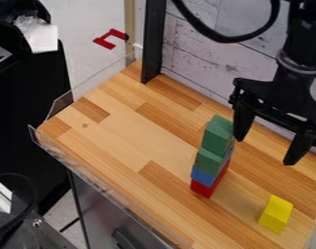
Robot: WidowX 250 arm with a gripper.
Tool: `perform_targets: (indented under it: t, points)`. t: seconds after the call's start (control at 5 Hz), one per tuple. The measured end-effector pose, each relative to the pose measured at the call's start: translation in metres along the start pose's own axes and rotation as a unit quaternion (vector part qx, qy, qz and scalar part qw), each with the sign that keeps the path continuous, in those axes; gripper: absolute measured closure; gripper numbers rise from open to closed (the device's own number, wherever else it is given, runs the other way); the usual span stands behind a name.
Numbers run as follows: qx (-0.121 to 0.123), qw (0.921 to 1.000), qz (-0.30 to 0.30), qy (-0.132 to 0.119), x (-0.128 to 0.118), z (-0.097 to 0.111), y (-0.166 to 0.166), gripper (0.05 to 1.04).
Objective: Put the green cube on top of the yellow cube
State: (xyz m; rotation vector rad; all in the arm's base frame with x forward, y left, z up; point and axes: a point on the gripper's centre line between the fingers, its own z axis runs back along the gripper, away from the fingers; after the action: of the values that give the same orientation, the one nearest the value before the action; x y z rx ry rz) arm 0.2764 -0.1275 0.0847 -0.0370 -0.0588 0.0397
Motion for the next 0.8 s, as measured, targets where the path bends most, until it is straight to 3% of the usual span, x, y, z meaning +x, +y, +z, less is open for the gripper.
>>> perform_targets:
  t: [0.2, 0.4, 0.6, 0.8]
  points:
    - [0.008, 0.9998, -0.001, 0.016, -0.004, -0.01, 0.002, 0.083]
    - [0.005, 0.9998, -0.02, 0.005, 0.006, -0.002, 0.005, 0.083]
    - [-0.006, 0.9991, -0.028, -0.03, 0.023, 0.02, 0.006, 0.083]
    - [-0.003, 0.9982, -0.035, -0.049, 0.03, 0.035, 0.006, 0.083]
